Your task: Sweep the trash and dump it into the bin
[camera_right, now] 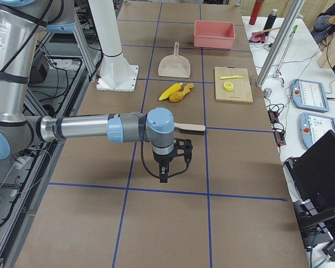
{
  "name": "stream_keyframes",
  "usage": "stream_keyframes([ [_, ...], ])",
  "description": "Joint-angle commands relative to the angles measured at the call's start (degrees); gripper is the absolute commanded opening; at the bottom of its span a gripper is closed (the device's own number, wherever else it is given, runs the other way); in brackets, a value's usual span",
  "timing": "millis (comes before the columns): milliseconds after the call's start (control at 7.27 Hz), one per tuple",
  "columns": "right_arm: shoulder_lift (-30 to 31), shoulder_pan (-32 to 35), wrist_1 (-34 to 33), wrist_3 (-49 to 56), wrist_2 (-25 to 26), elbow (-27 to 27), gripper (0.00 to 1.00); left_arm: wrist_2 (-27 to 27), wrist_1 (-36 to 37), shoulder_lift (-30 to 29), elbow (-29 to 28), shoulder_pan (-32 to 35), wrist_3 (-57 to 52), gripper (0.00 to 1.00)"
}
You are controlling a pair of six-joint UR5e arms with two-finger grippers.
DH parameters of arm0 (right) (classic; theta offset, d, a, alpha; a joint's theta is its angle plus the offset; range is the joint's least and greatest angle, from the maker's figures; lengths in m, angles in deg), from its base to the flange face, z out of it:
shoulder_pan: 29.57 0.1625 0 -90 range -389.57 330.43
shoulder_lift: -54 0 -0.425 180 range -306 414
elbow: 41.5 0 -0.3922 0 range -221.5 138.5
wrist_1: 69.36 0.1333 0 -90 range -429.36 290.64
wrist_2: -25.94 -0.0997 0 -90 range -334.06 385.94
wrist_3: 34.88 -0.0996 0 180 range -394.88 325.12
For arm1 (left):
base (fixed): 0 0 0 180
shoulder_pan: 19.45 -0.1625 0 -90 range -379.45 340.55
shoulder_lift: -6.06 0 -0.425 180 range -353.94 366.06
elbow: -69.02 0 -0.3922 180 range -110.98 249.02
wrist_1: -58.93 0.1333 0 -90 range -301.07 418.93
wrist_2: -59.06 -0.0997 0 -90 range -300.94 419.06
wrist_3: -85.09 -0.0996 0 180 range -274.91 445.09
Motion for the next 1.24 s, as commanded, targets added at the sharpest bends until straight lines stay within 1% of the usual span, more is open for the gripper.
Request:
stream_keyframes([
  [0,-0.6,0.0,1.0,-0.2,0.3,0.2,1.00,0.0,0.0,0.0,0.0,0.0,-0.2,0.98],
  [138,-0.4,-0.1,2.0,-0.8,0.3,0.1,1.00,-0.1,0.0,0.0,0.0,0.0,-0.2,0.98],
  [413,-0.6,-0.9,1.8,-3.3,-2.2,0.4,1.00,0.0,0.0,0.0,-0.6,0.0,-0.2,0.98],
  [550,-0.6,-3.5,1.8,-8.0,-3.5,1.5,1.00,-0.1,0.0,0.0,-0.6,0.0,-0.2,0.98],
  [825,-0.7,-11.1,1.9,-18.7,-3.3,6.2,1.00,-0.1,0.0,0.0,-1.0,0.0,-0.2,0.98],
  [963,-1.1,-14.7,3.3,-23.5,-3.3,7.0,1.00,0.0,0.0,0.0,-0.9,0.0,-0.2,0.98],
  [1100,-1.2,-18.8,6.9,-30.7,-3.5,7.0,1.00,-0.1,0.0,0.0,-0.7,0.0,-0.3,0.98],
])
